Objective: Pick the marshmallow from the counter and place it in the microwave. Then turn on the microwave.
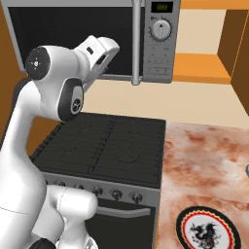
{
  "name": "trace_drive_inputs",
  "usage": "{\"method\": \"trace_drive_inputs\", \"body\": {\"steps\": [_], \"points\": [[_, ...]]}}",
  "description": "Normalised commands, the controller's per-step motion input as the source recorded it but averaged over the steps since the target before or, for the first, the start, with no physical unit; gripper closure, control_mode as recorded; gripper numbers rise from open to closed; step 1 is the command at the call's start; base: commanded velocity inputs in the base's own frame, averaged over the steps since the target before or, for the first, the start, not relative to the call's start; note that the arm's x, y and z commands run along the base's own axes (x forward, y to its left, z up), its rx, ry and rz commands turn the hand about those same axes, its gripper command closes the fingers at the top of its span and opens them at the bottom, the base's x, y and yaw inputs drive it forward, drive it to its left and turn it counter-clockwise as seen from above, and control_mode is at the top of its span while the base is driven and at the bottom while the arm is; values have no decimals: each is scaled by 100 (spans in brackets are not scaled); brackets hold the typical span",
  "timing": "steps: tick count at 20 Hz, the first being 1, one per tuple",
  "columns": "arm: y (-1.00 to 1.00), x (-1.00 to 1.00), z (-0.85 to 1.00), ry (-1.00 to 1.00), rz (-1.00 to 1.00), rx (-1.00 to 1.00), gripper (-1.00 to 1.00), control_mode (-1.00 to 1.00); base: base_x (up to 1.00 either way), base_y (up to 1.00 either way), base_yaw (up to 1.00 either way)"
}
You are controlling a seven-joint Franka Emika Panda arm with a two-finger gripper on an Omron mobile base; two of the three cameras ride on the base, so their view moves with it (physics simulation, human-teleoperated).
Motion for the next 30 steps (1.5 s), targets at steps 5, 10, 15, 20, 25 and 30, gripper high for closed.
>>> {"method": "trace_drive_inputs", "body": {"steps": [5, 10, 15, 20, 25, 30], "points": [[-16, -6, 0, 0, 0, 14, 100, -100, 0, 0, 0], [-5, -4, 0, -3, -1, 13, 100, -100, 0, 0, 0], [0, -10, 0, -8, -8, 15, 100, -100, 0, 0, 0], [-2, -8, 0, -1, -13, 14, 100, -100, 0, 0, 0], [-8, -5, 0, -1, -10, 15, 100, -100, 0, 0, 0], [-9, 0, -2, -5, -7, 17, 100, -100, 0, 0, 0]]}}
